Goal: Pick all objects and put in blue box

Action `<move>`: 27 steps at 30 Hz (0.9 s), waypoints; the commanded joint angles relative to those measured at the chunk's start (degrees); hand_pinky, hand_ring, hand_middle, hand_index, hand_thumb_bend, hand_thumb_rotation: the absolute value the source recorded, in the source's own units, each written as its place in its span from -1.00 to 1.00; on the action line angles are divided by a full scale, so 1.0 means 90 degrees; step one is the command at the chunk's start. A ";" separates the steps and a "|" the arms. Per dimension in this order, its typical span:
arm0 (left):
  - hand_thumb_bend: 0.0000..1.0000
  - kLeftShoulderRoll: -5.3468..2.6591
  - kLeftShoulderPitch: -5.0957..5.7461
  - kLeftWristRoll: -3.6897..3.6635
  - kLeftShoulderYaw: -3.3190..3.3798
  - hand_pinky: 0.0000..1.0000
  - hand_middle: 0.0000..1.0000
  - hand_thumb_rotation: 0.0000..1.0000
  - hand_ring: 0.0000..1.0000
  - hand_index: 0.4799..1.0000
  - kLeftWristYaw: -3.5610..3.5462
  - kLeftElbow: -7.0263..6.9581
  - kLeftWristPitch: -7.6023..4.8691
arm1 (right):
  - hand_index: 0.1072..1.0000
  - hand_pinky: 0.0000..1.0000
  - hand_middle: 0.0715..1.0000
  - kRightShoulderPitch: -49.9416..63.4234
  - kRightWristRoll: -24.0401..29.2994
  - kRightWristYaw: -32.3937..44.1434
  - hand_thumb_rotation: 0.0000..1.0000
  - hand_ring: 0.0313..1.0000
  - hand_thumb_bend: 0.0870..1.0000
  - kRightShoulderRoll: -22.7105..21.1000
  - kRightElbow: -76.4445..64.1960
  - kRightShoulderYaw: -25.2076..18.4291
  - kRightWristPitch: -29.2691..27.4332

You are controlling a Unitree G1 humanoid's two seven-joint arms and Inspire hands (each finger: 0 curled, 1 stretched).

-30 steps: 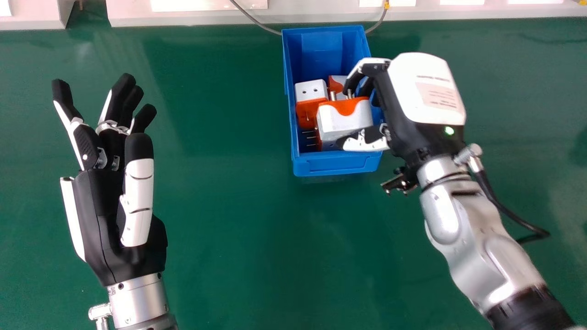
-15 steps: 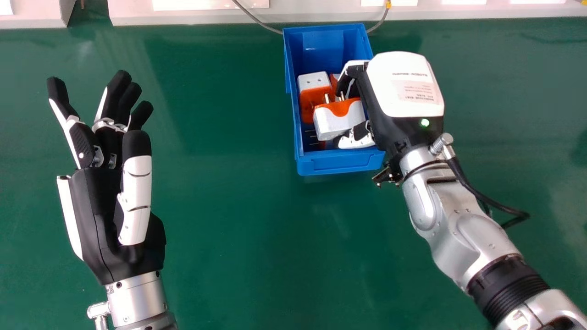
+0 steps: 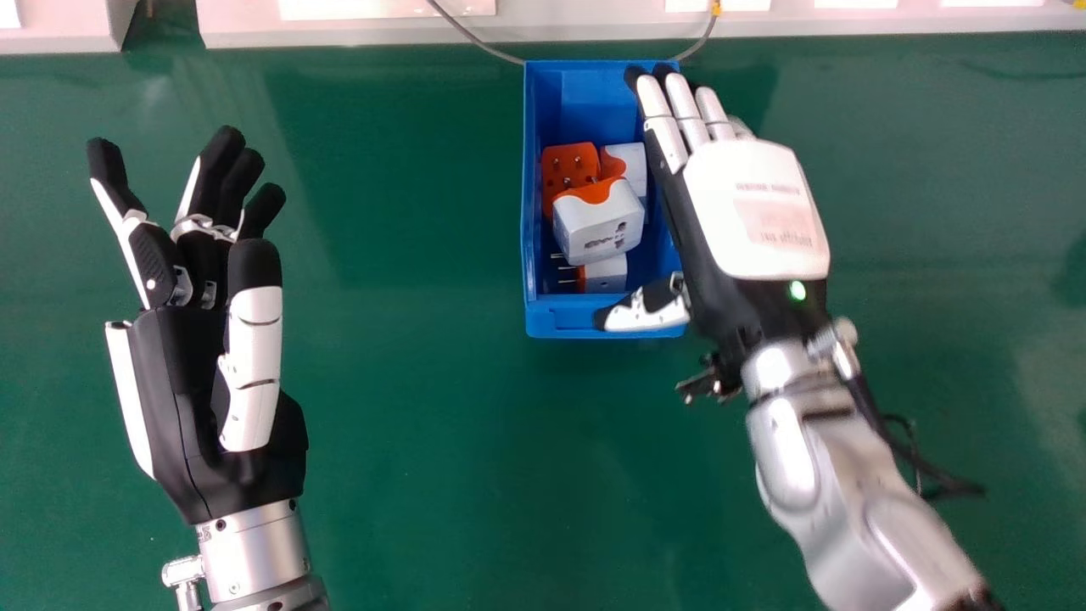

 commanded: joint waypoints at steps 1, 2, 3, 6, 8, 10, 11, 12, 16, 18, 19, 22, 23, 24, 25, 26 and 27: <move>0.33 -0.0353 0.0092 0.0091 -0.0040 0.69 0.74 0.16 0.75 0.47 -0.0005 -0.0138 -0.0093 | 0.97 0.52 1.00 0.0333 0.0102 -0.0800 -0.52 0.91 0.78 -0.0025 -0.0221 -0.0129 -0.0713; 0.32 -0.0356 0.0100 0.0072 -0.0043 0.70 0.74 0.17 0.75 0.48 -0.0010 -0.0143 -0.0089 | 0.94 0.47 0.96 0.0472 0.0130 -0.1170 -0.45 0.85 0.70 -0.0021 -0.0154 -0.0151 -0.1047; 0.32 -0.0356 0.0101 0.0056 -0.0043 0.69 0.73 0.16 0.75 0.47 -0.0018 -0.0137 -0.0090 | 0.91 0.44 0.93 0.0587 0.0094 -0.1552 -0.38 0.79 0.66 -0.0009 -0.0059 -0.0163 -0.1305; 0.33 -0.0356 0.0135 0.0065 -0.0054 0.69 0.73 0.15 0.75 0.47 -0.0014 -0.0158 -0.0048 | 0.83 0.40 0.81 0.0803 -0.0018 -0.2612 -0.12 0.66 0.51 0.0006 0.0346 -0.0199 -0.2013; 0.35 -0.0358 0.0138 0.0124 -0.0040 0.69 0.73 0.17 0.75 0.47 0.0008 -0.0131 -0.0069 | 0.79 0.38 0.77 0.0851 -0.0038 -0.3107 -0.05 0.61 0.46 -0.0021 0.0632 -0.0224 -0.2417; 0.37 -0.0360 0.0141 0.0159 -0.0032 0.69 0.74 0.19 0.76 0.47 0.0016 -0.0109 -0.0089 | 0.79 0.38 0.76 0.0842 -0.0070 -0.3487 0.02 0.60 0.40 -0.0057 0.0937 -0.0242 -0.2761; 0.37 -0.0362 0.0148 0.0157 -0.0038 0.69 0.74 0.19 0.76 0.48 0.0012 -0.0111 -0.0086 | 0.79 0.39 0.76 0.0879 0.0037 -0.3621 0.04 0.60 0.38 -0.0031 0.1089 -0.0281 -0.3000; 0.36 -0.0368 0.0157 0.0160 -0.0043 0.70 0.74 0.20 0.76 0.48 0.0013 -0.0117 -0.0084 | 0.78 0.41 0.75 0.0945 0.0181 -0.3693 0.07 0.61 0.37 0.0006 0.1202 -0.0331 -0.3230; 0.35 -0.0381 0.0210 0.0135 -0.0062 0.70 0.73 0.21 0.76 0.47 0.0003 -0.0144 -0.0088 | 0.84 0.44 0.82 0.1320 0.1124 -0.3604 0.29 0.68 0.24 0.0381 0.1499 -0.0662 -0.4129; 0.34 -0.0373 0.0227 0.0105 -0.0066 0.71 0.73 0.20 0.75 0.47 -0.0019 -0.0150 -0.0109 | 0.81 0.42 0.78 0.1456 0.1722 -0.3378 0.38 0.66 0.23 0.0625 0.1582 -0.0857 -0.4533; 0.34 -0.0364 0.0238 0.0095 -0.0062 0.71 0.73 0.20 0.75 0.47 -0.0023 -0.0152 -0.0100 | 0.81 0.41 0.78 0.1558 0.2098 -0.3127 0.40 0.65 0.23 0.0739 0.1516 -0.0970 -0.4628; 0.35 -0.0344 0.0267 0.0100 -0.0054 0.71 0.73 0.19 0.76 0.47 -0.0021 -0.0156 -0.0060 | 0.86 0.40 0.79 0.1883 0.3196 -0.2247 0.58 0.66 0.18 0.1007 0.1037 -0.1212 -0.4619; 0.36 -0.0346 0.0268 0.0123 -0.0045 0.71 0.73 0.20 0.76 0.47 -0.0006 -0.0147 -0.0054 | 0.93 0.44 0.84 0.1974 0.3453 -0.2001 0.79 0.70 0.23 0.1079 0.0870 -0.1266 -0.4614; 0.38 -0.0345 0.0263 0.0133 -0.0039 0.71 0.73 0.21 0.76 0.47 -0.0002 -0.0133 -0.0055 | 0.96 0.49 0.88 0.2055 0.3623 -0.1774 0.89 0.73 0.25 0.1144 0.0713 -0.1319 -0.4611; 0.39 -0.0344 0.0260 0.0138 -0.0034 0.71 0.73 0.22 0.76 0.48 -0.0001 -0.0125 -0.0057 | 0.98 0.53 0.91 0.2119 0.3718 -0.1585 0.94 0.76 0.27 0.1202 0.0597 -0.1376 -0.4598; 0.40 -0.0340 0.0255 0.0125 -0.0038 0.71 0.73 0.21 0.77 0.48 -0.0014 -0.0117 -0.0059 | 0.99 0.56 0.92 0.2174 0.3763 -0.1414 0.97 0.78 0.27 0.1254 0.0499 -0.1430 -0.4591; 0.40 -0.0341 0.0249 0.0117 -0.0043 0.72 0.74 0.21 0.77 0.48 -0.0021 -0.0109 -0.0051 | 1.00 0.58 0.94 0.2222 0.3771 -0.1257 0.99 0.80 0.26 0.1305 0.0413 -0.1467 -0.4603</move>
